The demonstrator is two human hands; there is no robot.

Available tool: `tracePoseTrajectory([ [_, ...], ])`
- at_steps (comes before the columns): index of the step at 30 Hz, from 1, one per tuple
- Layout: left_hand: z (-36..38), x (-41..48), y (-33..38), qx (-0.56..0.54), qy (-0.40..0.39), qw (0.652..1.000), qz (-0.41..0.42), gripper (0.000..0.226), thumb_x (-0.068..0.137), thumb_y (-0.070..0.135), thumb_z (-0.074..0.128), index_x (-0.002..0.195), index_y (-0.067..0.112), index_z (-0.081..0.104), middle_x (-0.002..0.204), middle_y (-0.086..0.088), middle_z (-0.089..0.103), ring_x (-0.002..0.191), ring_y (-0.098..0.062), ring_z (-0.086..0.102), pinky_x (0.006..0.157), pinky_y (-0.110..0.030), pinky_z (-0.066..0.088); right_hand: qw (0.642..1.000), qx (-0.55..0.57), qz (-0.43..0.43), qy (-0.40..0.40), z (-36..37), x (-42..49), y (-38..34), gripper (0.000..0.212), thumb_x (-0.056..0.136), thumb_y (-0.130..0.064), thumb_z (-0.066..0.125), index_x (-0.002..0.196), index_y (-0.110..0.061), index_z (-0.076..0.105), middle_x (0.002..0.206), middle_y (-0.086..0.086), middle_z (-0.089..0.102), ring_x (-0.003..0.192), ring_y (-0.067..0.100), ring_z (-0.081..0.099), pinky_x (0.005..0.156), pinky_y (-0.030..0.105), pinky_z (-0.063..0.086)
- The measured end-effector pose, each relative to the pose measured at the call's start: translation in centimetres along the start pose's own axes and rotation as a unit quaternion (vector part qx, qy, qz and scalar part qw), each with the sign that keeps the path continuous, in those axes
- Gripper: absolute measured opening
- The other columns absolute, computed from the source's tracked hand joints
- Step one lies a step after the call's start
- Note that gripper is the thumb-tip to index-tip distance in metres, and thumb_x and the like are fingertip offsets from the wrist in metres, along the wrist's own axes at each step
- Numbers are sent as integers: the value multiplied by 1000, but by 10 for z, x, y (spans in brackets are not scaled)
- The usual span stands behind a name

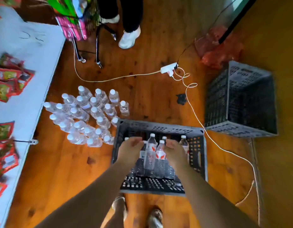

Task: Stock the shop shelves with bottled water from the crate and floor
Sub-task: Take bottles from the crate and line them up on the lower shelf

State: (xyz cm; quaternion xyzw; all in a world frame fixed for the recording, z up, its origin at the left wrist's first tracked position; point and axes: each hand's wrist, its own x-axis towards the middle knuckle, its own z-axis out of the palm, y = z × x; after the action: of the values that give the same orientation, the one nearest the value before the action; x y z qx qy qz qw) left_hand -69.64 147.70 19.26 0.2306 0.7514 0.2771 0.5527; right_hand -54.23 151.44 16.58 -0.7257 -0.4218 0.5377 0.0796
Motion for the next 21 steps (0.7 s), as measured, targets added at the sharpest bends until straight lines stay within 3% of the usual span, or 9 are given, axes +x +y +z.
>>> tracePoseTrajectory([
  [3, 27, 67, -40, 21, -8, 999, -44, 26, 91, 18, 56, 116, 11, 63, 109, -10, 65, 98, -26, 60, 88, -34, 49, 999, -10, 51, -10, 26, 61, 41, 43, 91, -13, 56, 133, -6, 46, 137, 12, 49, 110, 21, 54, 83, 28, 42],
  [6, 62, 123, -98, 45, -19, 995, -85, 23, 90, 13, 58, 111, 9, 64, 102, -10, 66, 81, -20, 56, 66, -23, 42, 994, -29, 98, -28, 56, 116, 94, 48, 91, -16, 57, 136, -6, 42, 138, 14, 47, 116, 28, 52, 85, 30, 43],
  [9, 95, 166, -155, 63, -34, 991, -115, 18, 90, 10, 56, 106, 12, 63, 106, -15, 66, 65, -16, 53, 57, -27, 40, 988, -95, 101, -64, 86, 160, 144, 48, 92, -19, 55, 136, -9, 40, 134, 13, 50, 116, 29, 53, 91, 29, 45],
  [11, 113, 192, -184, 89, -42, 987, -128, 21, 92, 8, 51, 111, 8, 61, 113, -20, 63, 75, -23, 57, 57, -30, 39, 987, -90, 114, -74, 105, 188, 172, 51, 93, -19, 55, 139, -11, 37, 136, 11, 50, 115, 27, 54, 78, 16, 41],
  [12, 119, 203, -195, 89, -41, 987, -131, 25, 93, 5, 48, 115, 5, 58, 114, -21, 62, 78, -24, 57, 57, -29, 41, 987, -77, 122, -72, 112, 198, 182, 52, 92, -17, 55, 140, -11, 35, 136, 11, 50, 116, 27, 54, 73, 16, 38],
  [15, 136, 232, -226, 59, -29, 988, -142, 28, 95, 3, 43, 120, 14, 50, 96, -10, 60, 57, -7, 49, 40, -3, 35, 991, -14, 125, -53, 132, 224, 211, 52, 89, -11, 56, 138, -15, 40, 130, 9, 56, 106, 25, 59, 71, 25, 45],
  [18, 148, 251, -249, 21, -58, 983, -174, 17, 96, 5, 40, 102, 17, 52, 83, 1, 53, 48, 9, 55, 42, -1, 38, 994, 14, 111, -12, 144, 229, 229, 48, 90, -6, 51, 136, -19, 44, 115, 0, 61, 97, 20, 60, 78, 28, 49],
  [19, 153, 255, -252, -11, -62, 980, -191, 16, 96, 6, 40, 98, 13, 54, 81, -2, 53, 49, 7, 56, 47, -5, 41, 994, 16, 109, -8, 145, 228, 231, 50, 91, -5, 50, 137, -21, 43, 118, -2, 60, 101, 20, 60, 81, 28, 49],
  [21, 163, 260, -257, -63, -57, 969, -231, 21, 98, 18, 40, 98, 8, 59, 87, -12, 60, 71, -12, 63, 67, -18, 47, 993, 34, 111, -8, 146, 226, 233, 55, 90, -4, 49, 140, -24, 39, 128, -1, 57, 107, 19, 58, 87, 29, 50],
])
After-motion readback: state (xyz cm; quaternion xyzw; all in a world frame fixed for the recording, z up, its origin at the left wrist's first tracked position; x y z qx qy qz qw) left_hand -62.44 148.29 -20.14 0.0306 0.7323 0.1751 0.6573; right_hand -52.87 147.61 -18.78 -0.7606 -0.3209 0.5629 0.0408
